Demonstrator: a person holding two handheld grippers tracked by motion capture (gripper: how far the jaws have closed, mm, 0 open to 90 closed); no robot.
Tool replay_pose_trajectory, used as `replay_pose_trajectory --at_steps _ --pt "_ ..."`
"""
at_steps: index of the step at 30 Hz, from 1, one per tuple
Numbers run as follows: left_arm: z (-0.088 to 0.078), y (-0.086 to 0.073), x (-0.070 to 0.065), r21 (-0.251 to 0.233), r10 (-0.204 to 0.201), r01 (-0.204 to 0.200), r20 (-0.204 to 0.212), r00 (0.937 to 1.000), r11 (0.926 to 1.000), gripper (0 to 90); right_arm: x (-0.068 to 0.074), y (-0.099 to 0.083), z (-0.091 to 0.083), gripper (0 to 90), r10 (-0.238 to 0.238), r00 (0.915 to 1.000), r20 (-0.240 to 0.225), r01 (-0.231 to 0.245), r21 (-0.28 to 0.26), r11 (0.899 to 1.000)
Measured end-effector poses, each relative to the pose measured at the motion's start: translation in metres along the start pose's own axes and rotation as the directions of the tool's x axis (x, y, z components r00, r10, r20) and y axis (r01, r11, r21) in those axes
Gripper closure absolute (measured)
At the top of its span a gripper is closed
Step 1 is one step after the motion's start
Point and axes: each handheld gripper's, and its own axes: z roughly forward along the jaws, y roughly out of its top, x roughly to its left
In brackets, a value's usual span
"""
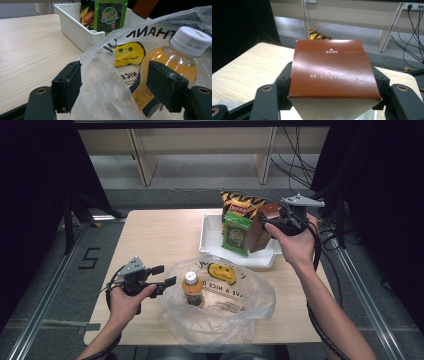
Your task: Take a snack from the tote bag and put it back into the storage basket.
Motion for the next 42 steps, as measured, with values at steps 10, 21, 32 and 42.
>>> replay_pose_trajectory --at_steps 10,21,32,42 --pt "0.000 0.000 0.000 -0.001 0.000 0.000 0.000 1.0000 1.0000 27.5 -0.001 -0.001 0.003 38.9 -0.005 1.0000 -0.001 0.005 0.009 1.000" --pt "0.000 0.000 0.000 0.000 -0.004 0.004 0.000 1.0000 1.0000 27.5 -0.003 -0.004 0.008 39.0 -0.016 0.9997 0.017 0.016 0.005 1.000" --pt "0.000 0.000 0.000 0.001 0.001 -0.001 0.001 1.0000 1.0000 27.5 -0.006 -0.008 0.012 38.9 -0.014 0.9992 0.039 0.015 -0.015 1.000" --pt "0.000 0.000 0.000 0.005 0.007 -0.007 0.002 1.0000 1.0000 27.5 -0.007 -0.015 0.018 38.9 -0.019 0.9975 0.068 0.022 -0.042 0.999"
